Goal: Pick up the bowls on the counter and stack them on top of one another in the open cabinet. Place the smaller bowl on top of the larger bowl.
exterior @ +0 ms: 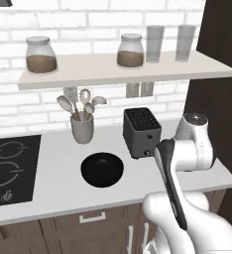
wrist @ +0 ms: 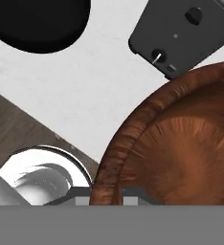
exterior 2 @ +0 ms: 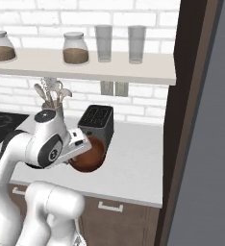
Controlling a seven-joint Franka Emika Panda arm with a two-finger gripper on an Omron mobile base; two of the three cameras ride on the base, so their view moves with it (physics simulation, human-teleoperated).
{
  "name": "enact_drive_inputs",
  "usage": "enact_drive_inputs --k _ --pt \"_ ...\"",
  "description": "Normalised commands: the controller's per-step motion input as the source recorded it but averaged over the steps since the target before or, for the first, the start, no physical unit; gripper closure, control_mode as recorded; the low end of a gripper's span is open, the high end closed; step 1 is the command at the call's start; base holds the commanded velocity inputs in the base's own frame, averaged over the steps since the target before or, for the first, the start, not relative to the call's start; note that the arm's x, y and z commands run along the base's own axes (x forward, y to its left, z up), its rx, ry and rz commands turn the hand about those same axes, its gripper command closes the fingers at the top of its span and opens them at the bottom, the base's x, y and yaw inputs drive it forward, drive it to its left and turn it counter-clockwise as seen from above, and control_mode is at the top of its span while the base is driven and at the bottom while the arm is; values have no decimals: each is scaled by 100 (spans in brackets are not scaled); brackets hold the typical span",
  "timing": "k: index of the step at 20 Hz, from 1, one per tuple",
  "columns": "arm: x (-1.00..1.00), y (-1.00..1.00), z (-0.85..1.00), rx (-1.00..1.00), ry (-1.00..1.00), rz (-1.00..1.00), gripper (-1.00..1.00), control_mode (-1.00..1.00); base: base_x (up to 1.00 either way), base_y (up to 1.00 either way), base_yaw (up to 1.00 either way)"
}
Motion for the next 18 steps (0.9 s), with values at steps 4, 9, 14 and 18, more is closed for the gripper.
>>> enact_drive_inputs --k 4,9,14,18 --pt "-37 100 100 0 28 21 100 -100 0 0 0" --pt "-5 100 87 0 39 22 100 -100 0 0 0" --pt "50 100 7 2 39 26 100 -100 0 0 0" --pt "53 90 -79 1 18 28 100 -100 0 0 0"
